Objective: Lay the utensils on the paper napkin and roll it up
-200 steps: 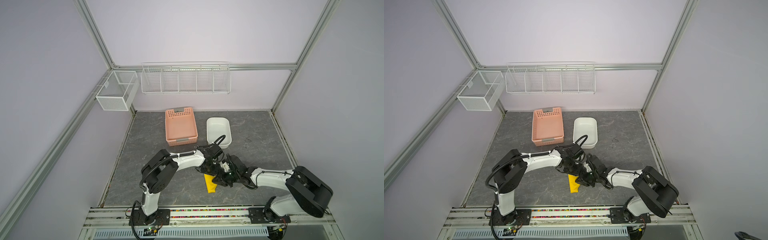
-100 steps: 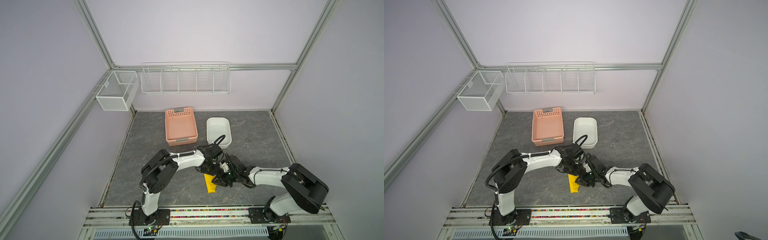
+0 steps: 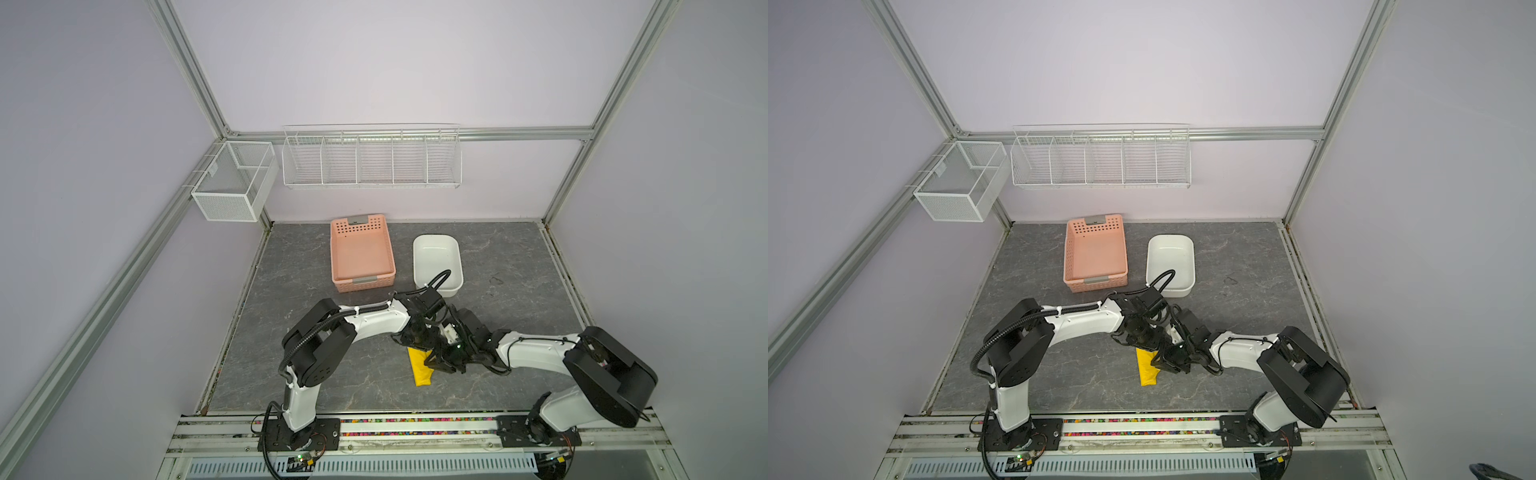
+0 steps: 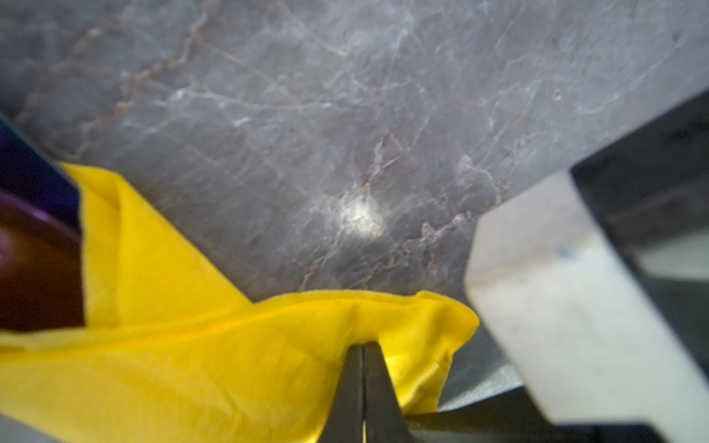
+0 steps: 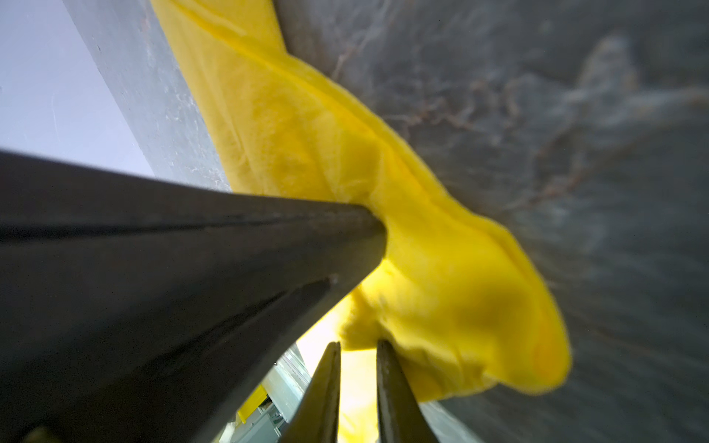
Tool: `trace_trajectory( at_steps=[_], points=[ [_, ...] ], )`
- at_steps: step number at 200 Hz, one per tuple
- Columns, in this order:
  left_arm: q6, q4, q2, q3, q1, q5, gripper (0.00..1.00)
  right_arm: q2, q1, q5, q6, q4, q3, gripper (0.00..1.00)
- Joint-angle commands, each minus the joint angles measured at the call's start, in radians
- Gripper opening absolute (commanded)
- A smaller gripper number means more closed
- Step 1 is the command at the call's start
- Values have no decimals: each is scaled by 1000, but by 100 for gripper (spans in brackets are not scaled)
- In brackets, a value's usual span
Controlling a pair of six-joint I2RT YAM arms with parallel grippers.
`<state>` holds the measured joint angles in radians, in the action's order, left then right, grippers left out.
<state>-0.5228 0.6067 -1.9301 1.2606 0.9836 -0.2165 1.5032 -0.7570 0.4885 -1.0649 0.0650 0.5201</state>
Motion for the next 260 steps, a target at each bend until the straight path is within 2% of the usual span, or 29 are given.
trace_trajectory(
  at_steps=[1,50,90,157,188,222,260],
  points=[
    [-19,-8,50,37,-2,40,0,39,-8,-36,-5,-43,-8,18],
    [-82,-47,157,-12,-26,78,5,43,-8,-39,-26,-26,-26,14],
    [-154,-83,295,-124,-60,106,10,43,-19,-45,-57,4,-47,12],
    [-262,-204,468,-402,-163,-45,24,38,-51,-48,-102,33,-57,10],
    [-300,-304,474,-493,-187,-126,31,45,-60,-47,-106,44,-57,10],
    [-297,-364,419,-512,-208,-213,34,51,-61,-42,-103,48,-54,10],
    [-315,-357,370,-532,-209,-220,34,43,-61,-47,-103,44,-54,10]
  ],
)
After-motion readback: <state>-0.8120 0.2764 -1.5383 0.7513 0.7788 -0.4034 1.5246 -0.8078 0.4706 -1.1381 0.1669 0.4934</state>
